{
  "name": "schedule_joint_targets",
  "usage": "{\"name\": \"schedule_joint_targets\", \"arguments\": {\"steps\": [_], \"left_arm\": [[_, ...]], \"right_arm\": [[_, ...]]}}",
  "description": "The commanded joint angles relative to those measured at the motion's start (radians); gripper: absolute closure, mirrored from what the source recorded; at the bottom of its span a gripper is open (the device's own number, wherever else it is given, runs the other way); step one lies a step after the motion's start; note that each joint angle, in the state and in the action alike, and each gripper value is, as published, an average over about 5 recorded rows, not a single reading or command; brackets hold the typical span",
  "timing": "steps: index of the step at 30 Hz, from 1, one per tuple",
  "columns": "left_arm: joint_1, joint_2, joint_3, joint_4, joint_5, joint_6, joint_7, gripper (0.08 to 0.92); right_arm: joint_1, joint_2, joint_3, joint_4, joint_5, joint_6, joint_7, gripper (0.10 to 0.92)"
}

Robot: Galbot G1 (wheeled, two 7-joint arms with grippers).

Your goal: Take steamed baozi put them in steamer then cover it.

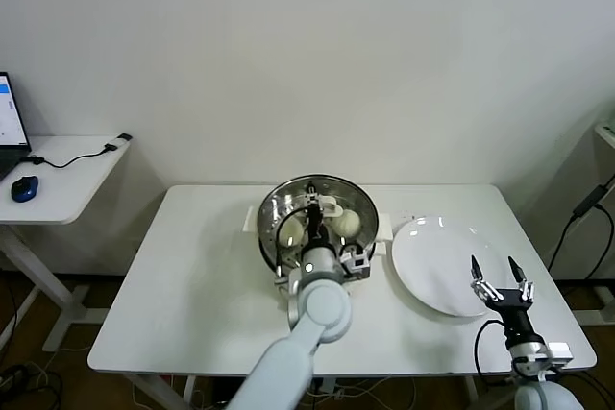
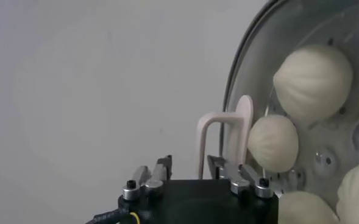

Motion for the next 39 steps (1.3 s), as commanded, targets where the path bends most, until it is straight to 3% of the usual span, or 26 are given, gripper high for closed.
{"name": "schedule_joint_targets", "arguments": {"steps": [1, 13, 20, 24, 27, 31, 35, 39], "left_arm": [[0.031, -0.049, 0.015, -0.102, -0.019, -0.029, 0.03, 0.51], [0.087, -0.047, 0.027, -0.226, -0.034, -0.019, 0.075, 0.195], [0.18, -0.002, -0.024, -0.414, -0.059, -0.017, 0.072, 0.177], [0.251, 0.031, -0.121, -0.529, -0.188, -0.05, -0.029, 0.177], [0.297, 0.055, -0.237, -0.587, -0.397, -0.119, -0.141, 0.177], [0.37, 0.085, -0.469, -0.602, -0.826, -0.312, -0.262, 0.177], [0.47, 0.073, -0.708, -0.579, -1.235, -0.517, -0.226, 0.177], [0.601, 0.074, -0.834, -0.517, -1.488, -0.645, -0.171, 0.177]], "right_arm": [[0.002, 0.0, 0.0, -0.003, 0.0, 0.001, 0.0, 0.203], [0.001, 0.001, 0.001, -0.001, 0.0, -0.002, 0.0, 0.203], [-0.021, 0.016, -0.001, 0.044, 0.001, -0.038, 0.0, 0.203], [-0.052, 0.025, -0.024, 0.096, -0.022, -0.067, -0.01, 0.203], [-0.069, 0.026, -0.055, 0.122, -0.044, -0.07, -0.024, 0.203], [-0.066, 0.035, -0.087, 0.137, -0.057, -0.062, -0.034, 0.203], [-0.078, 0.05, -0.118, 0.175, -0.093, -0.079, -0.001, 0.203], [-0.099, 0.062, -0.14, 0.211, -0.137, -0.101, 0.003, 0.203]]}}
